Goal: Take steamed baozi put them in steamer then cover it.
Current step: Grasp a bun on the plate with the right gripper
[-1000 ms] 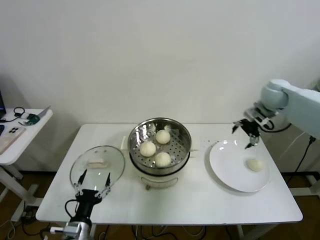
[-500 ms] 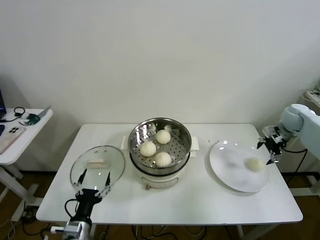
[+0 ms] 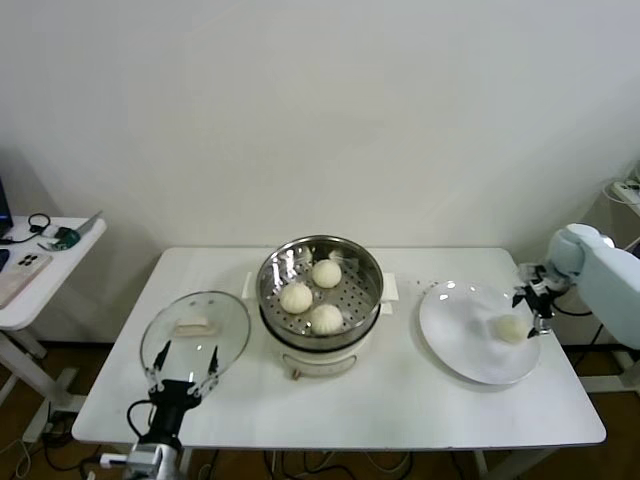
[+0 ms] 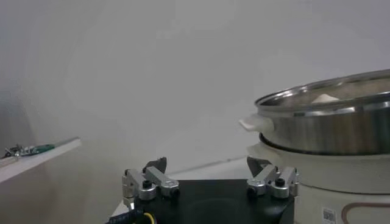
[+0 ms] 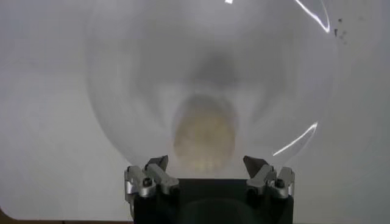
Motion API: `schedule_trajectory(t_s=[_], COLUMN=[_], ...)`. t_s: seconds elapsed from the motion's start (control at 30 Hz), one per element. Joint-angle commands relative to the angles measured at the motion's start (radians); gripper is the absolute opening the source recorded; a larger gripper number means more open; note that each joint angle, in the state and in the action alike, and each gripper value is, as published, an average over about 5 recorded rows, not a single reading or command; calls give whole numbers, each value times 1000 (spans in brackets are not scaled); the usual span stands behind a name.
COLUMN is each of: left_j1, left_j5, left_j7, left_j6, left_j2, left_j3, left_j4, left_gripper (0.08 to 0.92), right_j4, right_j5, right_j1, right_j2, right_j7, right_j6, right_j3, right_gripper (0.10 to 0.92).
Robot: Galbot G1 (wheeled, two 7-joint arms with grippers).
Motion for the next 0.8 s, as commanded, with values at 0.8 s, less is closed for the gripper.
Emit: schedule_trajectory(t_s=[0.8], left_j1=[-11], left_j5=[1], left_j7=[-1], left_j6=[5], left_j2=[1], left_j3=[4], left_j4=[10], left_gripper=[823], right_j4=[-162], right_j5=[-121], right_j1=[-35], right_j2=[118], right_j7=[-37], right_j6=[40], right_j3=[117], right_gripper=[815])
